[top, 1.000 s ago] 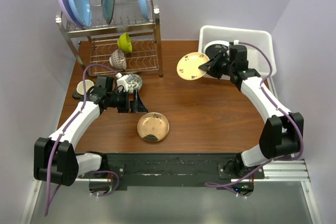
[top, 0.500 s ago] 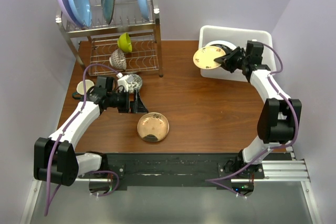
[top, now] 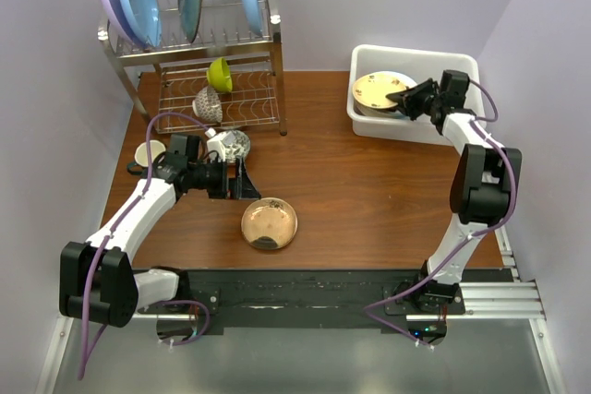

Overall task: Place the plates into the plastic bin on the countertop
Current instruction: Place the plate in the plastic bin.

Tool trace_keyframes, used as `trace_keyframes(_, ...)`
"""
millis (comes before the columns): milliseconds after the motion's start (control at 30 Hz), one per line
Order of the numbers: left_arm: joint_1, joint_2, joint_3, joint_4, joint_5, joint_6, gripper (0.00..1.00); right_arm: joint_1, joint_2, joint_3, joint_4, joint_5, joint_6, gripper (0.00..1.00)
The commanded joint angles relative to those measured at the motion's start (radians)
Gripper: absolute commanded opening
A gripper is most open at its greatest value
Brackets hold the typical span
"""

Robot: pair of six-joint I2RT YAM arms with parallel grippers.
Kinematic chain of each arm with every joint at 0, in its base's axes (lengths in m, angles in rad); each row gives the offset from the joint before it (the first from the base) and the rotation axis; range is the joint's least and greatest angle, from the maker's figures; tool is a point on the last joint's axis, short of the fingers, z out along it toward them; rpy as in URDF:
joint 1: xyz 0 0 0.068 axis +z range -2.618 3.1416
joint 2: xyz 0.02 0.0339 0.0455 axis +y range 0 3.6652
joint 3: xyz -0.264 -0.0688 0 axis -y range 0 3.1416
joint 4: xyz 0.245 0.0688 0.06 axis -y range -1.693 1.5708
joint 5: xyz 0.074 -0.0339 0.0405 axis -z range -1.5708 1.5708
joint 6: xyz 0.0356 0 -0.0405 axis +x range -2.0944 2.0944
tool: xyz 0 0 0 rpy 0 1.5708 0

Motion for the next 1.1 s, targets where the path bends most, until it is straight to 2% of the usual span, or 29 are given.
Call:
trace_keyframes(0, 0.0, -0.002, -0.007, 0.025, 0.019, 0.023, 1.0, -0.015, 0.001, 0.079, 0.047, -0.017, 0.029, 0.0)
trace_keyframes(900, 0.0, 0.029, 0.019, -0.008, 0.002, 0.041, 1.0, -0.018, 0.205, 0.337, -0.19, 0.121, -0.007, 0.0)
trace_keyframes(1067, 0.0, 0.027, 0.014, -0.007, 0.004, 0.041, 1.0, -0.018, 0.214, 0.338, -0.178, 0.146, 0.041, 0.05)
